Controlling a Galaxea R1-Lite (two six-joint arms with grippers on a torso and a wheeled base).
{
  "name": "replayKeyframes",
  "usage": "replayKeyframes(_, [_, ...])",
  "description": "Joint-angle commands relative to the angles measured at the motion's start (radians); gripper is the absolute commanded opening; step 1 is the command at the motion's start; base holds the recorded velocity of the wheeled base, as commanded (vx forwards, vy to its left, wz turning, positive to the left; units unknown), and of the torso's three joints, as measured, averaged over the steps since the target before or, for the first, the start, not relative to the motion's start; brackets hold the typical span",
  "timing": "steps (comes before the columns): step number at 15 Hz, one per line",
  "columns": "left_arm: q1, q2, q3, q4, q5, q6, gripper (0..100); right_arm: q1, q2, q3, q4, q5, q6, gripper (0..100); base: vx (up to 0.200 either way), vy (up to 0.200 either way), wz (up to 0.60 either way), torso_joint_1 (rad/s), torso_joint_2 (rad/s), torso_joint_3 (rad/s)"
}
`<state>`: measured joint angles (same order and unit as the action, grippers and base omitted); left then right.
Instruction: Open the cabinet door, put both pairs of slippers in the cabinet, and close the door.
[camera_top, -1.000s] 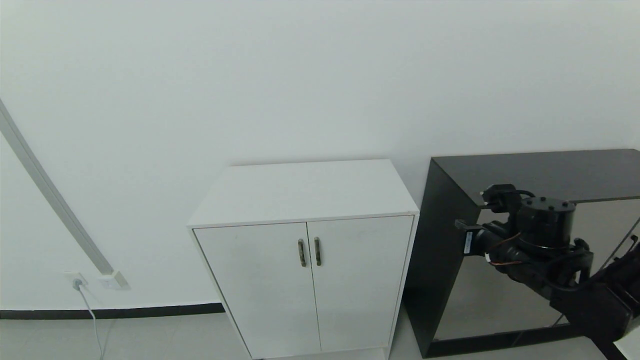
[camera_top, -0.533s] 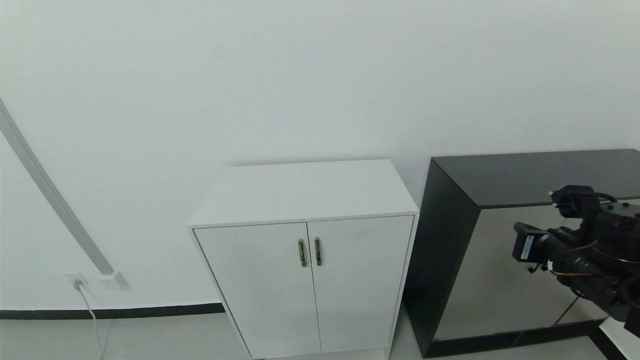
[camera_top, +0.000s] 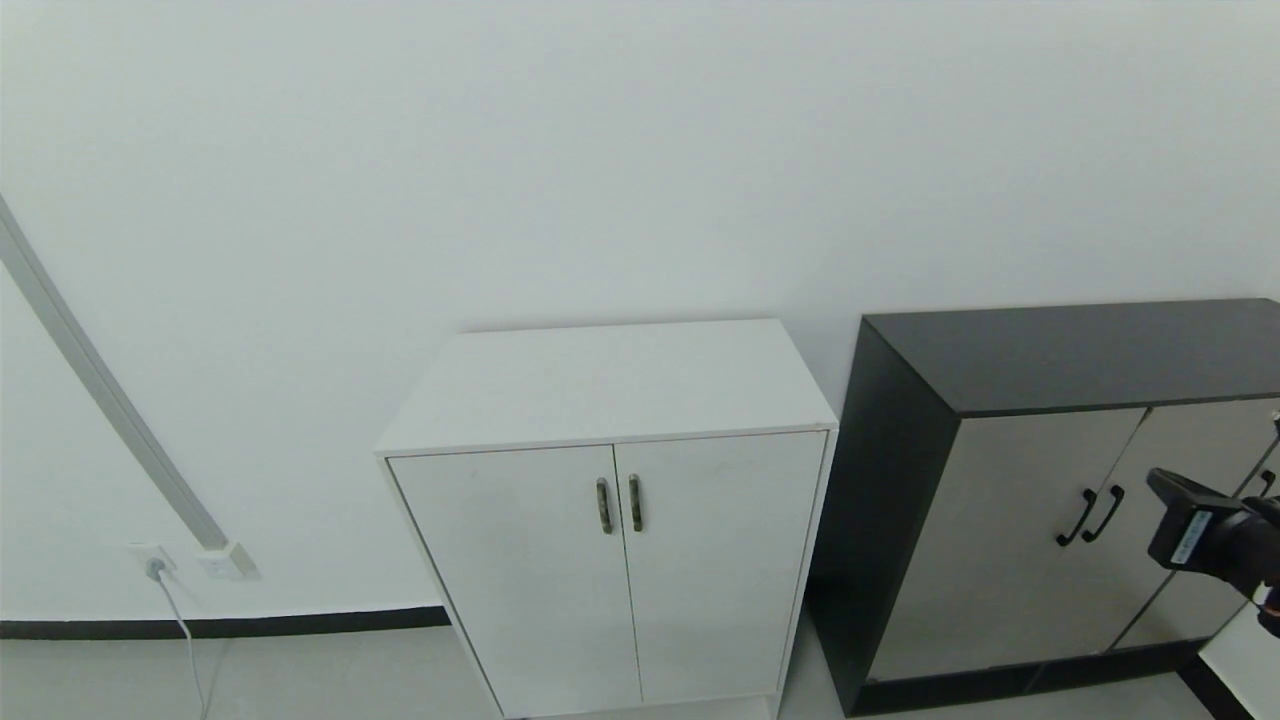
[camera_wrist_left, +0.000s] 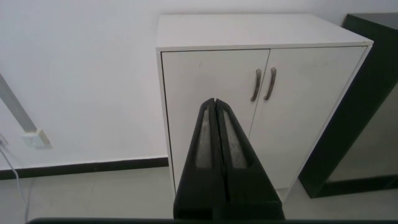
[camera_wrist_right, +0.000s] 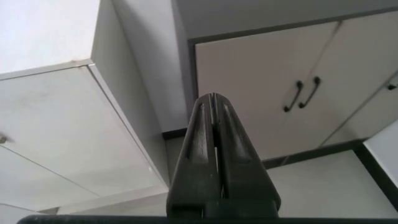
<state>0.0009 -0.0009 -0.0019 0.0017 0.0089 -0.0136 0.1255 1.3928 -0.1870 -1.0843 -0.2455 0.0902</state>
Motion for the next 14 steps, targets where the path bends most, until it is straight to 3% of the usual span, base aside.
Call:
replayKeyframes(1, [0.001, 0.001, -0.001, 0.0, 0.0, 0.0, 0, -0.012, -0.098, 0.055, 0.001, 0.002, 0.0, 0, 0.0, 0.0, 0.0, 0.0, 0.0, 0.0])
replayKeyframes(6, [0.001, 0.001, -0.001, 0.0, 0.0, 0.0, 0, -0.012, -0.251, 0.175, 0.032, 0.005, 0.0, 0, 0.0, 0.0, 0.0, 0.0, 0.0, 0.0])
replayKeyframes(8, [0.001, 0.001, -0.001, 0.0, 0.0, 0.0, 0, -0.012, -0.367, 0.187, 0.17, 0.009, 0.009, 0, 0.0, 0.0, 0.0, 0.0, 0.0, 0.0])
replayKeyframes(14, [0.001, 0.001, -0.001, 0.0, 0.0, 0.0, 0, -0.01, -0.758, 0.184, 0.649, 0.161, 0.003, 0, 0.0, 0.0, 0.0, 0.0, 0.0, 0.0])
